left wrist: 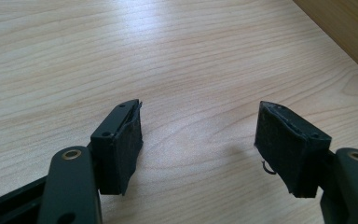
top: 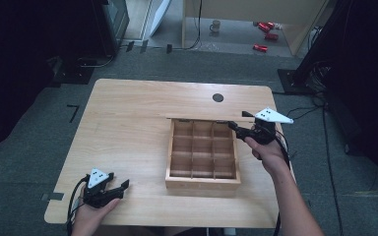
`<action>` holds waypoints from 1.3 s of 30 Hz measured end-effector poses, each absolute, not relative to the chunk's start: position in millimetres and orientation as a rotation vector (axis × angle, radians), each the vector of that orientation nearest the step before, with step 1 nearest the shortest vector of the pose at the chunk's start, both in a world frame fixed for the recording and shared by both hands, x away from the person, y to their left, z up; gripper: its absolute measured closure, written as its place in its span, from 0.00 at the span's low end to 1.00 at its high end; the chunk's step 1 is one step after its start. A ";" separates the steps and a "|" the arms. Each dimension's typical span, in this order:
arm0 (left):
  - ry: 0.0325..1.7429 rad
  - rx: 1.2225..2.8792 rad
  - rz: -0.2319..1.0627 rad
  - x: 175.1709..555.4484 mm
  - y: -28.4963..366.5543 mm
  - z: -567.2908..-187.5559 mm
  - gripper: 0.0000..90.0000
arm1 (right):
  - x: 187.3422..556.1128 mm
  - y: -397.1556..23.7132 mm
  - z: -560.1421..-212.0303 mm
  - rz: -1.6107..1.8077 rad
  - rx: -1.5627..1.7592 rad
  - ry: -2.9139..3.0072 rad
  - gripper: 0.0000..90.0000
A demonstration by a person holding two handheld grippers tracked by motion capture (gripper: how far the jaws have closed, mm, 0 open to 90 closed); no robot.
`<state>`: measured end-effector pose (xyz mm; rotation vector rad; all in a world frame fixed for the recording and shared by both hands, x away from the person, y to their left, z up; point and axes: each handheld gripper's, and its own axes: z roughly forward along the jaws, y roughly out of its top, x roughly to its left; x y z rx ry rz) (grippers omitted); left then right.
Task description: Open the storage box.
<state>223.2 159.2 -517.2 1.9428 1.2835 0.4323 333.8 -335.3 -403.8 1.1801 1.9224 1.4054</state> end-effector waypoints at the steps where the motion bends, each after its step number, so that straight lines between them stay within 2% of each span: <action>1: 1.284 1.941 0.431 223.3 159.3 -517.2 0.36 | 337.7 -335.7 -404.7 1.430 1.189 1.920 0.38; 20: 1.283 1.944 0.437 223.2 158.8 -517.2 0.36 | 376.5 -339.0 -412.4 1.504 1.260 1.874 0.49; 25: 1.278 1.971 0.462 222.4 156.0 -517.0 0.36 | 385.1 -340.8 -413.2 1.483 1.271 1.846 0.59; 26: 1.277 1.972 0.469 222.3 155.2 -517.2 0.35 | 388.2 -341.3 -413.8 1.465 1.282 1.824 0.64; 27: 1.277 1.976 0.469 222.3 155.1 -517.1 0.35 | 388.2 -341.3 -413.8 1.465 1.282 1.824 0.64; 28: 1.276 1.977 0.469 222.3 155.1 -517.1 0.34 | 391.1 -341.3 -414.6 1.421 1.312 1.777 0.73; 39: 1.278 1.964 0.456 222.8 156.2 -517.3 0.33 | 406.5 -336.2 -420.6 1.387 1.430 1.694 0.75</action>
